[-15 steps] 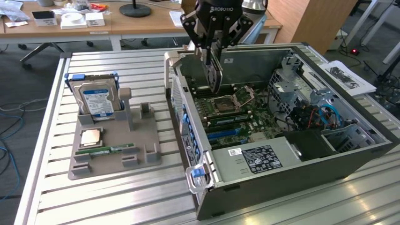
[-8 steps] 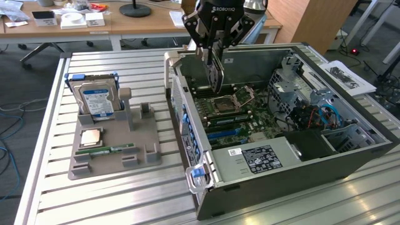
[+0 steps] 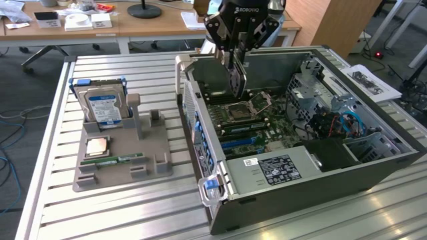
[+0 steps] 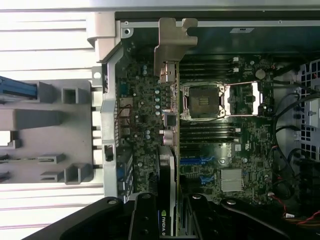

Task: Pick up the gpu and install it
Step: 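Pick up the gpu and move the gpu toward the slot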

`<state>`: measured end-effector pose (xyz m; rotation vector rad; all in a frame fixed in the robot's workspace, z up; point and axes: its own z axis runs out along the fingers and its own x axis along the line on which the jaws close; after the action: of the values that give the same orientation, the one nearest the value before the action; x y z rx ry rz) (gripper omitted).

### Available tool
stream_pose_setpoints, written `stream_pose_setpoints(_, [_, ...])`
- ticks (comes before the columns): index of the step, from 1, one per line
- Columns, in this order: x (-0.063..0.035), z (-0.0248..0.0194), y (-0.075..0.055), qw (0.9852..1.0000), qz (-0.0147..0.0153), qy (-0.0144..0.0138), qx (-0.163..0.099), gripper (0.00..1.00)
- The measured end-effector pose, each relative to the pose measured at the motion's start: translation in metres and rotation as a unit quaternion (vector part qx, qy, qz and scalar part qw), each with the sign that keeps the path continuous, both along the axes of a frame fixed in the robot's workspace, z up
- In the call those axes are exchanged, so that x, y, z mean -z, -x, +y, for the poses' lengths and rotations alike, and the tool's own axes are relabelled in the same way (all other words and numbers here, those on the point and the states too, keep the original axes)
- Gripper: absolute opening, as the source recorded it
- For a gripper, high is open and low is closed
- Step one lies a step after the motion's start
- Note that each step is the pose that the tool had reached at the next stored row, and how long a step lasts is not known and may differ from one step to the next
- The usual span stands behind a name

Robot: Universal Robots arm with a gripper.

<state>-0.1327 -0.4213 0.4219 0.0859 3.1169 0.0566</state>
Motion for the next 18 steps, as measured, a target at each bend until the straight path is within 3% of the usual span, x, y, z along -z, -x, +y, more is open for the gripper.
stream_pose_setpoints(18, [0.0, 0.0, -0.016, 1.0, 0.0, 0.0, 0.0, 0.27])
